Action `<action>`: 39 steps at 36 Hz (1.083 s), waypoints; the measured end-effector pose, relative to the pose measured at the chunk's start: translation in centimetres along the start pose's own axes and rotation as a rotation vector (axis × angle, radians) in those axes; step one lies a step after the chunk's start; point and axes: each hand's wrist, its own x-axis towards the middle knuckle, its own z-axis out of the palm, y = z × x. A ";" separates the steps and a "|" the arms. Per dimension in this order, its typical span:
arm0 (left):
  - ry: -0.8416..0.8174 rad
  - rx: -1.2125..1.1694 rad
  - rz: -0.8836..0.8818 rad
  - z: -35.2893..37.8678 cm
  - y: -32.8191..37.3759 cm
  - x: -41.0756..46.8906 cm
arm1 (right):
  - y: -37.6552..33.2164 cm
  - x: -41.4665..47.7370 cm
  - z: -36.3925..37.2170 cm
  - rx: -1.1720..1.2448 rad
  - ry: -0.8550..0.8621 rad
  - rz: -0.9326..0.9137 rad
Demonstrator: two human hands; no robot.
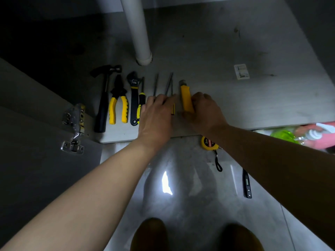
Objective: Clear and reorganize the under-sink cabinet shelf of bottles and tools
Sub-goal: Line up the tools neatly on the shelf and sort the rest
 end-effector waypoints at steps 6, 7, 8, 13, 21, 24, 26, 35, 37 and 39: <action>-0.033 -0.139 0.033 -0.1 -0.5 -0.5 | 0.8 -0.5 0.2 0.035 -0.010 -0.022; -0.043 -0.149 0.035 -0.1 -0.5 -0.6 | 0.9 -0.7 0.2 0.048 -0.009 -0.022; -0.049 -0.155 0.034 -0.1 -0.6 -0.6 | 1.0 -0.8 0.2 0.057 -0.007 -0.027; -0.045 -0.180 0.017 0.2 -0.8 -0.5 | 1.4 -1.0 0.4 0.072 -0.022 -0.030; -0.076 -0.069 0.079 0.3 -0.5 0.1 | 1.4 -1.0 1.0 0.100 -0.009 -0.013; -0.079 -0.016 0.062 0.1 -0.5 0.1 | 1.4 -0.9 1.0 0.123 -0.017 -0.004; -0.060 -0.013 0.046 0.0 -0.4 -0.1 | 1.4 -0.8 1.1 0.124 -0.018 0.000; -0.041 -0.004 0.033 0.1 -0.5 -0.4 | 1.5 -0.8 1.2 0.103 -0.020 0.005; -0.044 -0.001 0.040 0.0 -0.5 -0.4 | 1.5 -0.8 1.2 0.109 -0.018 0.006; -0.056 0.004 0.050 -0.1 -0.6 -0.3 | 1.4 -0.8 1.2 0.115 -0.020 0.007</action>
